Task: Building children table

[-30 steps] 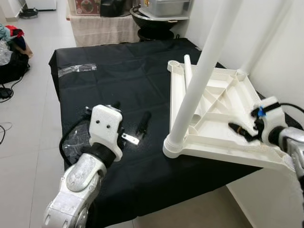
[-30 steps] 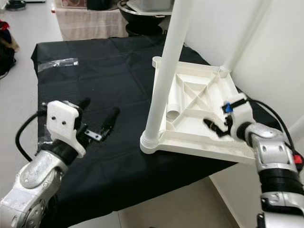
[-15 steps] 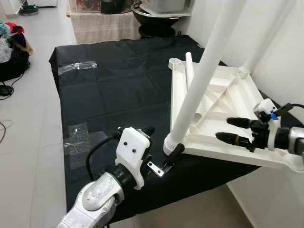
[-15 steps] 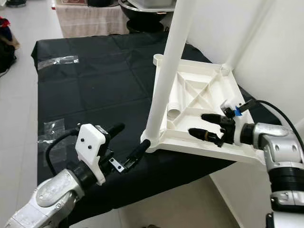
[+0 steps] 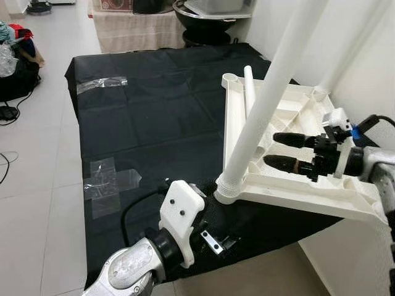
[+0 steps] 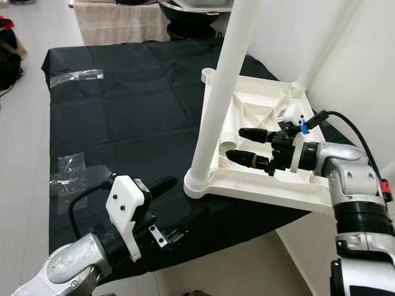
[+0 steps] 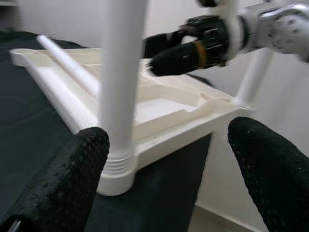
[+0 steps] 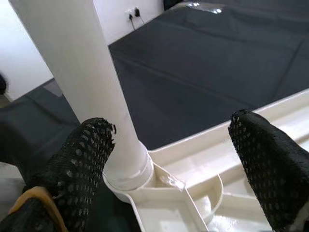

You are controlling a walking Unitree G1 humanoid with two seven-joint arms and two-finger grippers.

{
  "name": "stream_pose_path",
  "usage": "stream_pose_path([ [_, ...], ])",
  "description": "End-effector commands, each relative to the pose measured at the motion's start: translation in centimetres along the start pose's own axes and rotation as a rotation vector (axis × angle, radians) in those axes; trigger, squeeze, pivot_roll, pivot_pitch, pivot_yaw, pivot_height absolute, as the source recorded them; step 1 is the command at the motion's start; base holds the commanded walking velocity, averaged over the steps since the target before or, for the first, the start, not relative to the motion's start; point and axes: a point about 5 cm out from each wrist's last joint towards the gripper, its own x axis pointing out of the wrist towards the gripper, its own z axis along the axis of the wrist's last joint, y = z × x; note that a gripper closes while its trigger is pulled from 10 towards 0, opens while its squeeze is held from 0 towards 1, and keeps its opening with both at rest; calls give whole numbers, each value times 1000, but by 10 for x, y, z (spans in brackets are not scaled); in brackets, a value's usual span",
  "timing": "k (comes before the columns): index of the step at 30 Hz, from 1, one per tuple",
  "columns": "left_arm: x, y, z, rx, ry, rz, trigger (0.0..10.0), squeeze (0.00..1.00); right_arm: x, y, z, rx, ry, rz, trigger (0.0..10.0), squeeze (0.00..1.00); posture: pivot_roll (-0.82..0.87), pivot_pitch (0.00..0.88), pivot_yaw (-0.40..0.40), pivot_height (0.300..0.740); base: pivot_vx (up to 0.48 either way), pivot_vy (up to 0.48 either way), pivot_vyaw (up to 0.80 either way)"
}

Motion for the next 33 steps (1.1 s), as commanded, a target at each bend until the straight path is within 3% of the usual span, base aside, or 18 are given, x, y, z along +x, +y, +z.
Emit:
stream_pose_path([
  [1, -4, 4, -1, 29, 5, 39, 10000, 0, 6, 3, 2, 1, -7, 48, 10000, 0, 69, 115, -98, 740, 0, 0, 0],
  [8, -14, 6, -5, 67, 27, 78, 10000, 0, 13, 8, 1, 12, -17, 112, 10000, 0, 72, 113, -102, 740, 0, 0, 0],
  [12, -19, 2, -8, 95, 38, 85, 10000, 0, 26, 15, 3, 9, -43, 163, 10000, 0, 71, 102, -99, 740, 0, 0, 0],
  [24, -10, -2, 4, 129, -36, 71, 10000, 0, 60, 40, -5, 16, -62, 263, 10000, 0, 79, 84, -103, 740, 0, 0, 0],
  [33, -4, 3, 16, 159, -97, 84, 10000, 0, 82, 47, -22, 18, -49, 185, 10000, 0, 78, 77, -96, 740, 0, 0, 0],
])
